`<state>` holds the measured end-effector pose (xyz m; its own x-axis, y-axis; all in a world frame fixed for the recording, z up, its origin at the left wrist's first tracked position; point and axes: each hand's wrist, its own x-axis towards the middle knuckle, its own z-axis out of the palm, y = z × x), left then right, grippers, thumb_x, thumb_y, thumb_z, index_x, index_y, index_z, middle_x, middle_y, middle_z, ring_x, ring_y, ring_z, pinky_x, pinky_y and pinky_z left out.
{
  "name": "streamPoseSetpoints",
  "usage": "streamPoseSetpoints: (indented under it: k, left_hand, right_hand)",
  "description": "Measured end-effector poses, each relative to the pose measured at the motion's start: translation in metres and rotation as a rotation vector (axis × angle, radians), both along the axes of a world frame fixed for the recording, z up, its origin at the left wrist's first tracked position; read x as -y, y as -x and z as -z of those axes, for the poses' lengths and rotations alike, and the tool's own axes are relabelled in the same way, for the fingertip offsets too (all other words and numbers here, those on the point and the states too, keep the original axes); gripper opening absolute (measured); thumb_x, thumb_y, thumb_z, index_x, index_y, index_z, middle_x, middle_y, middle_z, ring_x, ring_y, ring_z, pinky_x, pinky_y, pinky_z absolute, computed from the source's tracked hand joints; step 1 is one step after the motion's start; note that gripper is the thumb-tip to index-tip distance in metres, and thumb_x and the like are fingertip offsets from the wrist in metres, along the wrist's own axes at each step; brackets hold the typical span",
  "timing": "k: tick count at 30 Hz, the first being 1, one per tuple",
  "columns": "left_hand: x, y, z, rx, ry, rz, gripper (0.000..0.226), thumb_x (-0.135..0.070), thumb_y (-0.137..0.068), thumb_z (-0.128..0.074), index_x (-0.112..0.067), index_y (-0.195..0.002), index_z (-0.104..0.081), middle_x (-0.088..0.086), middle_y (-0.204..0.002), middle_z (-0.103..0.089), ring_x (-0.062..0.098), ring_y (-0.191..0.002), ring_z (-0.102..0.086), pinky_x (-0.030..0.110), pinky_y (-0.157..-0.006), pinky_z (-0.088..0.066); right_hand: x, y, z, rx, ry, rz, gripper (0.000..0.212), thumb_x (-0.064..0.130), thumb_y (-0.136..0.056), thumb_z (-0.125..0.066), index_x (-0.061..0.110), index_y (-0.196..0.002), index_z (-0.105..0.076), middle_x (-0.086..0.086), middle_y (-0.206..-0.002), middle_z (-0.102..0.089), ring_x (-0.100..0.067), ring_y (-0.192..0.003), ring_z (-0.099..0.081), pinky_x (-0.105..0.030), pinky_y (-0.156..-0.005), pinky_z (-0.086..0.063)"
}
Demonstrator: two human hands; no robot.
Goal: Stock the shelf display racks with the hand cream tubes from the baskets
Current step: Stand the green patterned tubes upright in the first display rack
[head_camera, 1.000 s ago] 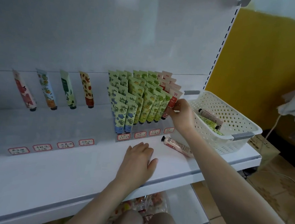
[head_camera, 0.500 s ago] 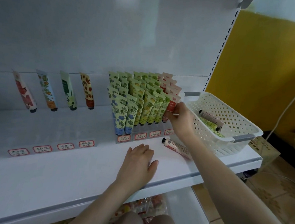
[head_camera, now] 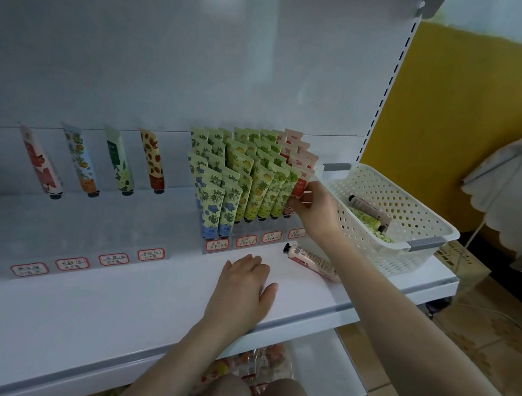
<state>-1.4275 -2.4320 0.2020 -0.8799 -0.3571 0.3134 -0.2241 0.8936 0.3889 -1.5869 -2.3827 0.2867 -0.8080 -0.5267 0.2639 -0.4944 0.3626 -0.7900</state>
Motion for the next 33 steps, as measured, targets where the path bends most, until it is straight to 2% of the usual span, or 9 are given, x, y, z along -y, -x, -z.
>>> streamPoseSetpoints:
  k: [9,11,13,17,21,24,26,30,33]
  left_hand:
    - [0.000,-0.002,-0.006,0.021,-0.002,-0.006,0.038,-0.038,-0.081,-0.039,-0.012,-0.078,-0.066,0.003,-0.083,-0.066,0.022,-0.081,-0.063,0.039,-0.073,-0.051]
    - [-0.001,-0.002,-0.006,0.038,0.011,-0.013,0.037,-0.038,-0.078,-0.039,-0.014,-0.073,-0.066,0.001,-0.079,-0.067,0.020,-0.077,-0.065,0.037,-0.068,-0.053]
    - [0.000,-0.001,-0.004,0.006,0.044,-0.008,0.034,-0.037,-0.080,-0.042,-0.013,-0.076,-0.067,0.001,-0.081,-0.066,0.021,-0.079,-0.064,0.036,-0.071,-0.052]
    - [0.004,0.002,0.001,-0.003,0.039,0.018,0.027,-0.032,-0.093,-0.046,-0.010,-0.097,-0.060,0.001,-0.098,-0.056,0.021,-0.099,-0.049,0.033,-0.085,-0.034]
    - [0.005,0.003,0.003,-0.025,0.039,0.022,0.026,-0.031,-0.092,-0.047,-0.009,-0.094,-0.060,0.002,-0.095,-0.056,0.021,-0.097,-0.049,0.034,-0.083,-0.035]
    - [0.005,0.003,0.002,-0.005,0.027,0.026,0.026,-0.031,-0.092,-0.047,-0.009,-0.088,-0.059,0.000,-0.089,-0.054,0.021,-0.094,-0.049,0.035,-0.079,-0.034]
    - [0.004,0.003,0.002,0.006,0.013,0.029,0.026,-0.031,-0.092,-0.047,-0.009,-0.087,-0.059,0.000,-0.088,-0.053,0.021,-0.093,-0.049,0.034,-0.078,-0.034]
    - [0.004,0.003,0.001,0.000,-0.003,0.029,0.026,-0.030,-0.092,-0.047,-0.007,-0.090,-0.060,0.002,-0.091,-0.055,0.021,-0.094,-0.050,0.033,-0.079,-0.034]
    - [0.004,0.003,0.001,-0.011,0.015,0.030,0.026,-0.030,-0.092,-0.048,-0.007,-0.086,-0.059,0.002,-0.086,-0.054,0.022,-0.091,-0.050,0.031,-0.071,-0.028]
  right_hand:
    - [-0.003,-0.002,-0.003,0.005,-0.005,0.015,0.025,0.006,-0.088,-0.059,-0.002,-0.112,-0.054,-0.017,-0.107,-0.065,-0.026,-0.093,-0.061,-0.029,-0.072,-0.044]
    - [-0.005,-0.004,-0.004,0.017,-0.007,0.017,0.028,0.011,-0.090,-0.059,-0.001,-0.114,-0.054,-0.018,-0.105,-0.066,-0.030,-0.094,-0.061,-0.033,-0.072,-0.046]
    - [-0.009,-0.007,-0.004,0.034,-0.030,0.018,0.034,0.017,-0.092,-0.058,-0.002,-0.119,-0.051,-0.018,-0.105,-0.065,-0.031,-0.096,-0.061,-0.037,-0.077,-0.046]
    - [-0.026,-0.011,0.002,-0.048,-0.233,-0.010,0.032,0.017,-0.091,-0.057,-0.001,-0.118,-0.055,-0.014,-0.107,-0.062,-0.028,-0.099,-0.058,-0.035,-0.085,-0.047]
    - [-0.051,-0.020,0.010,-0.091,-0.481,-0.079,0.029,0.028,-0.089,-0.060,0.005,-0.106,-0.059,-0.005,-0.094,-0.058,-0.022,-0.087,-0.054,-0.027,-0.067,-0.042]
    - [-0.061,-0.026,0.014,-0.113,-0.679,-0.095,0.040,0.029,-0.087,-0.063,0.008,-0.119,-0.054,-0.008,-0.113,-0.059,-0.023,-0.095,-0.055,-0.029,-0.076,-0.044]
    - [-0.064,-0.029,0.017,-0.155,-0.762,-0.094,0.032,0.021,-0.087,-0.060,0.008,-0.116,-0.054,-0.011,-0.113,-0.061,-0.024,-0.090,-0.055,-0.029,-0.072,-0.043]
    - [-0.069,-0.033,0.017,-0.144,-0.713,-0.055,0.034,0.014,-0.086,-0.058,0.013,-0.120,-0.052,-0.009,-0.118,-0.060,-0.026,-0.100,-0.058,-0.030,-0.074,-0.045]
    - [-0.070,-0.035,0.013,-0.026,-0.523,-0.040,0.023,0.021,-0.086,-0.060,0.013,-0.107,-0.053,-0.004,-0.098,-0.063,-0.021,-0.075,-0.058,-0.028,-0.060,-0.046]
